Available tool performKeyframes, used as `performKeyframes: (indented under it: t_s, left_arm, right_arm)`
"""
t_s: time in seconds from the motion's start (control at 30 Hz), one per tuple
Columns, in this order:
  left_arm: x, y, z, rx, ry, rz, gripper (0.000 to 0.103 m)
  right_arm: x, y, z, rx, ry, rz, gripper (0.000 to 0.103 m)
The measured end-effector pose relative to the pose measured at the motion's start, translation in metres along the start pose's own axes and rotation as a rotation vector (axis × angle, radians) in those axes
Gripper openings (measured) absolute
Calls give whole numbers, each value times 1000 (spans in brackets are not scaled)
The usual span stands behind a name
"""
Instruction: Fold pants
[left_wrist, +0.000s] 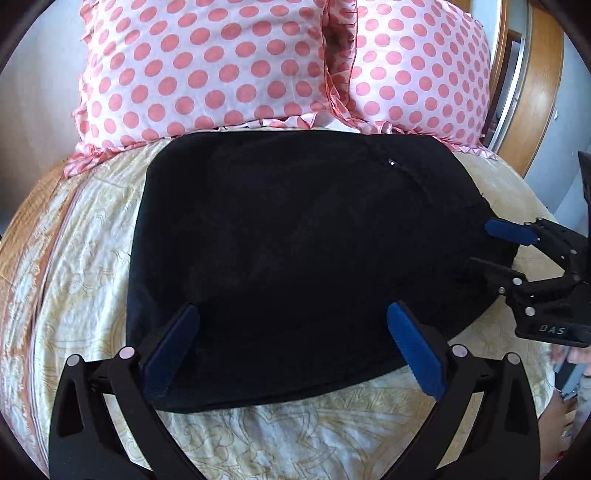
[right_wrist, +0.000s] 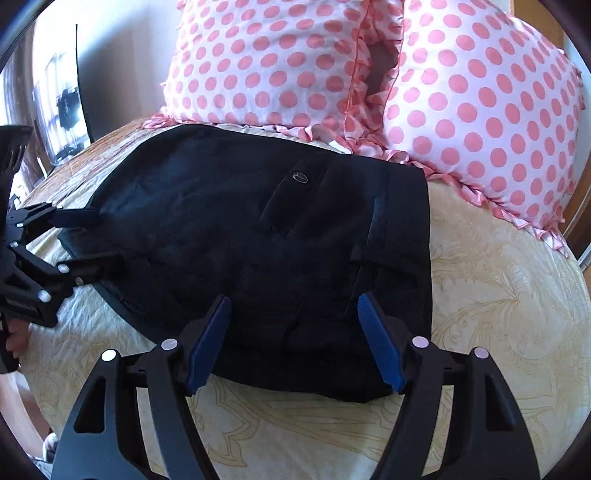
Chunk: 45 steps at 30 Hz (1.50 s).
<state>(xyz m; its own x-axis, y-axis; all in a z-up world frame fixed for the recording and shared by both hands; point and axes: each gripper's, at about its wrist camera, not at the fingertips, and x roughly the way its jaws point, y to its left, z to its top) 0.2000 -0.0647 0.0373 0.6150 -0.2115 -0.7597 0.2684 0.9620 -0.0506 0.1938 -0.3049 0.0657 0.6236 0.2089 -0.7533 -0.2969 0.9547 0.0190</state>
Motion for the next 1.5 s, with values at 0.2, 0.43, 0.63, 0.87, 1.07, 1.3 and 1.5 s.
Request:
performKeyframes:
  t_s: [0.2,0.43,0.63,0.87,1.07,1.3,1.5]
  left_arm:
    - [-50,13,-25,-113,-46,-12,101]
    - [-74,15,-84,-160,-66,108,101]
    - [-71,18,-101,-171,-69,174,101]
    - [-75,12,-109,-145,-80,195,101]
    - [-74,6,-117,-115,-127,227,101]
    - [-75,6,-119,-118,-152,232,101]
    - [-75,7,-120,-121,-159,235,101]
  right_arm:
    - [-50,4,-32,146,-130,-21,94]
    - [-54,32,-88,249,-119,-18,94]
    - [-52,45,-97,231,-132,-82,94]
    - [-49,55,-98,229,-144,-84,95]
    - [-43,67,-98,180,-138,-133,102]
    - [-44,68,-100,191,-158,-143,102]
    - [-45,69,-101,199,-169,-155,102]
